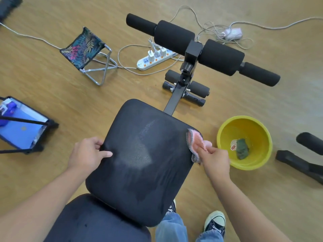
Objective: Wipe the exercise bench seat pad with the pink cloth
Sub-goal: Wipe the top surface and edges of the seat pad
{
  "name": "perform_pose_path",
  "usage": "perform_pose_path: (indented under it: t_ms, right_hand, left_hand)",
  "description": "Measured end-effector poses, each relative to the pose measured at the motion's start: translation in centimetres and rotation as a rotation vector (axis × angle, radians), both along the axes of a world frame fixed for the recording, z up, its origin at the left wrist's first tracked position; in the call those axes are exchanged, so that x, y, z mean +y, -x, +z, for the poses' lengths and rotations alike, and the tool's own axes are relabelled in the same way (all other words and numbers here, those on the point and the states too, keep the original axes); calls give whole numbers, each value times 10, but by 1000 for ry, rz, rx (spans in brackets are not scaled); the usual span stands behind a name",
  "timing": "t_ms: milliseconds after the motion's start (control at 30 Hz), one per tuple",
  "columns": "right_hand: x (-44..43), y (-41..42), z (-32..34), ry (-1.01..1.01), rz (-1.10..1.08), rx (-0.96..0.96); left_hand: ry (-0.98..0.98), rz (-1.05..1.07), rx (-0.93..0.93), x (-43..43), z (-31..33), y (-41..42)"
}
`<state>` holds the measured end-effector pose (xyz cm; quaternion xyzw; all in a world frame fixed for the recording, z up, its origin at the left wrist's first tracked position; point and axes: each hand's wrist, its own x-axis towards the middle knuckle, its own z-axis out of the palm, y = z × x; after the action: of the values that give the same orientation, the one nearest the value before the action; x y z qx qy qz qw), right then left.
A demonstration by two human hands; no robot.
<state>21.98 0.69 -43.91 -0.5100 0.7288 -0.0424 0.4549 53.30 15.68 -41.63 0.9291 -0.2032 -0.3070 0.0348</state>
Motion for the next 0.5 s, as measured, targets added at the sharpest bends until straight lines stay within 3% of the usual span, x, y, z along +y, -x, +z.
perform_pose_path:
  t_ms: [167, 500]
  right_hand:
    - [85, -7, 10, -85, -100, -56]
    - [202, -17, 10, -267, -144, 39]
  left_hand:
    - [-18, -13, -6, -3, 0, 0]
    - [15, 38, 19, -2, -1, 1]
